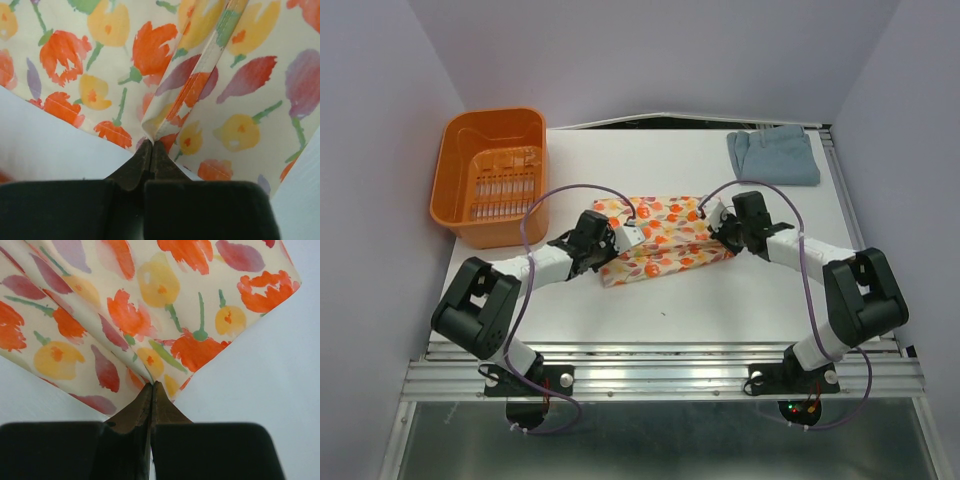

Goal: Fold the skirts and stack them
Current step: Fold the skirt

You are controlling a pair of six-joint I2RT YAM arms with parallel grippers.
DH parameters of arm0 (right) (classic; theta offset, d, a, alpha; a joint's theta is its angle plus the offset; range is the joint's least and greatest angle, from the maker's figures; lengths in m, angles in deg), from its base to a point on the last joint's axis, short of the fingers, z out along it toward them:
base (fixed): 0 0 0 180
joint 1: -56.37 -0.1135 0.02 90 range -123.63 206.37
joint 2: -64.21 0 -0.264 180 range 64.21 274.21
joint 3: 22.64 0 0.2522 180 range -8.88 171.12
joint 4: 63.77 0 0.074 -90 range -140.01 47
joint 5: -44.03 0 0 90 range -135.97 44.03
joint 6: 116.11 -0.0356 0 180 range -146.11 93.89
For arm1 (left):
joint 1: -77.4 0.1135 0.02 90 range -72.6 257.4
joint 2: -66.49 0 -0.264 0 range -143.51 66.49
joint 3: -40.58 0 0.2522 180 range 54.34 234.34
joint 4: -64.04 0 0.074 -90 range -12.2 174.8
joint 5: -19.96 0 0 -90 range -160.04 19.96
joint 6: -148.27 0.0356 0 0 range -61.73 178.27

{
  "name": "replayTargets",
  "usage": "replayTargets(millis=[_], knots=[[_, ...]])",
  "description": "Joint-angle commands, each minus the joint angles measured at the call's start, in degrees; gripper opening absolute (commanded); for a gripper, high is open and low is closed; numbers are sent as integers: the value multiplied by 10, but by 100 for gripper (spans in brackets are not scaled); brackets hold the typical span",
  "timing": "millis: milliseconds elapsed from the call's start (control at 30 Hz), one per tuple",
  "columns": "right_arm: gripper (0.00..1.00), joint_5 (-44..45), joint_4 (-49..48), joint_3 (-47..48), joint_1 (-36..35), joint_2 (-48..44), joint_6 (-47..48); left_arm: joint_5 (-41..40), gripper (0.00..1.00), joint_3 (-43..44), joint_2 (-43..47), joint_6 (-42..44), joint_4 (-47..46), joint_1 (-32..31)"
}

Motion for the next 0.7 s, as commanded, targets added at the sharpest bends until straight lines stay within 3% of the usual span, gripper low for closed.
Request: replayTargets(millis=[0, 133, 200, 233, 300, 433, 667], knots=[[1, 36, -26, 13, 0, -15, -3, -33, 11, 39, -3, -13, 12, 5], [2, 36, 4, 43, 0, -3, -21, 8, 39, 69, 7, -12, 79, 6], [9, 37, 26, 56, 0, -2, -34, 36, 44, 84, 27, -8, 102, 6], [18, 35, 34, 69, 0, -4, -45, 47, 45, 88, 34, -4, 116, 6], [23, 28, 54, 82, 0, -11, -57, 70, 45, 99, 55, 5, 148, 6], [78, 6, 87, 107, 0, -49, -82, 107, 45, 137, 74, 19, 206, 5], [76, -20, 161, 150, 0, -96, -166, 113, 45, 196, 30, 14, 234, 3]])
